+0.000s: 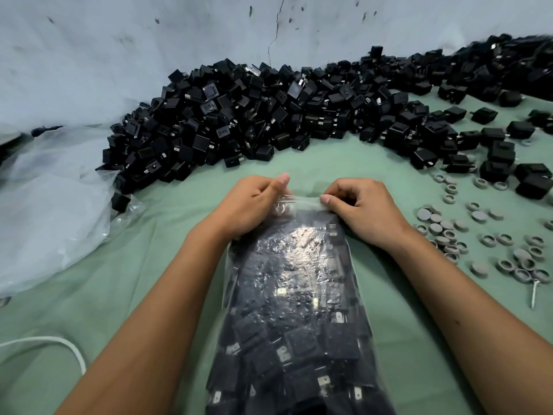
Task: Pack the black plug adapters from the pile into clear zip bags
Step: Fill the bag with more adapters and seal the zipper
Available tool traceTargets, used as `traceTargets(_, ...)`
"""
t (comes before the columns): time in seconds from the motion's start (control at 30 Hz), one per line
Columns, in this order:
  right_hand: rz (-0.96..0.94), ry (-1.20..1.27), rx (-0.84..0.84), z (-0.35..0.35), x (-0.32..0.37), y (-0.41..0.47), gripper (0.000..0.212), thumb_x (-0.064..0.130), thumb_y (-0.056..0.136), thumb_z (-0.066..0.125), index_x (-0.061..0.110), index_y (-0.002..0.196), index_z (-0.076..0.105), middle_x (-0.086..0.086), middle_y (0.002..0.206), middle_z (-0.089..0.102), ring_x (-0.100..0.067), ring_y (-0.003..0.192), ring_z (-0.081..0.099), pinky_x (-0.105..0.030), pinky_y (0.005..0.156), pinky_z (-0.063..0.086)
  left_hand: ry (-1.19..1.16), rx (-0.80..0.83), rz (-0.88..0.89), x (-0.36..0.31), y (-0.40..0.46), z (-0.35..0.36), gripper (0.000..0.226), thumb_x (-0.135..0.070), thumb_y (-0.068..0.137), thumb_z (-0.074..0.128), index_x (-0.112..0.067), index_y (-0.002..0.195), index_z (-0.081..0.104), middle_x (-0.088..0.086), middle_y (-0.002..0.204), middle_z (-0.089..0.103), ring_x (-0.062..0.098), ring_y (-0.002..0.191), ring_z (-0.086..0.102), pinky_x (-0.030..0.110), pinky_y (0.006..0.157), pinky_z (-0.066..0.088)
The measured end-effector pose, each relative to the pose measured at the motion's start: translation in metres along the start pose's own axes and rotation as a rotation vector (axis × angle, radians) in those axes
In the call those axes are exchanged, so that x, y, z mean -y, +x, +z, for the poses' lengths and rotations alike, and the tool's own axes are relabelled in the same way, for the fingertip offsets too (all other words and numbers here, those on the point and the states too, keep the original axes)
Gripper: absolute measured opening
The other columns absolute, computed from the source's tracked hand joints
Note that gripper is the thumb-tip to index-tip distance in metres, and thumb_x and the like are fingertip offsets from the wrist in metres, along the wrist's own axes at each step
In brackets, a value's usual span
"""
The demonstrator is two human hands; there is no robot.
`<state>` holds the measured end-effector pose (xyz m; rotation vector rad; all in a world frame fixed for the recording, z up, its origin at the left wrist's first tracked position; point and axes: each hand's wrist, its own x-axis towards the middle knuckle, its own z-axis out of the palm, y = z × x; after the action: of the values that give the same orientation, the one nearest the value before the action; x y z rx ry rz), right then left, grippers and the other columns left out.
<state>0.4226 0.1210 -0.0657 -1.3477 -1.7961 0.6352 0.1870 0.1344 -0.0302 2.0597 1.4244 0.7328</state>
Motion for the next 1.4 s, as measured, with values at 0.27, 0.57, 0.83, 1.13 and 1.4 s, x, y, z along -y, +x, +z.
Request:
traceTargets(0.27,-0.051,-0.006,-0.022,0.003,-0.001,0.001,0.009,0.025,0.093,0.076,0.021,0.085,0.078,0.010,0.075,0.074,-0.008,0.071,0.068,-0.027,0.069,0.054,0.012,-0.042,-0.049,0.003,0.000,0.003,0.051,-0.052,0.106,0.041,-0.019,0.096,0.078,-0.010,0.060,0.069,-0.003,0.059,0.060,0.026,0.063,0.046)
traceTargets(0.57,-0.039,0.050,-0.031,0.002,-0.003,0.002,0.011,0.022,0.092,0.077,0.020,0.081,0.077,0.006,0.069,0.072,-0.004,0.061,0.060,-0.021,0.060,0.048,-0.008,0.081,-0.025,-0.020,0.011,0.009,0.064,-0.051,0.105,0.045,-0.007,0.060,0.052,0.001,0.059,0.042,0.019,0.056,0.039,0.038,0.062,0.040)
traceTargets(0.83,-0.022,0.087,-0.053,0.003,-0.006,0.004,0.011,0.022,0.088,0.082,0.021,0.079,0.076,0.006,0.066,0.070,0.000,0.056,0.055,-0.016,0.056,0.044,0.015,0.292,-0.104,-0.020,0.023,0.003,0.066,-0.053,0.100,0.059,-0.022,0.041,0.053,-0.013,0.043,0.030,0.008,0.039,0.028,0.024,0.049,0.027)
traceTargets(1.13,0.020,0.142,-0.065,0.005,-0.014,0.009,0.011,0.022,0.086,0.084,0.022,0.080,0.075,0.003,0.069,0.071,-0.006,0.060,0.059,-0.023,0.058,0.049,-0.036,0.531,-0.096,-0.025,0.045,-0.001,0.031,-0.030,0.094,0.074,-0.002,0.080,0.075,-0.002,0.060,0.051,0.008,0.057,0.044,0.019,0.058,0.037)
traceTargets(1.4,0.320,0.229,0.067,0.001,-0.006,0.031,0.041,0.036,0.104,0.059,0.006,0.080,0.071,-0.003,0.059,0.069,-0.016,0.046,0.060,-0.024,0.040,0.044,-0.124,0.420,-0.154,-0.001,0.038,-0.011,0.018,-0.026,0.085,0.083,-0.013,0.073,0.079,-0.006,0.060,0.065,0.001,0.057,0.054,0.019,0.066,0.041)
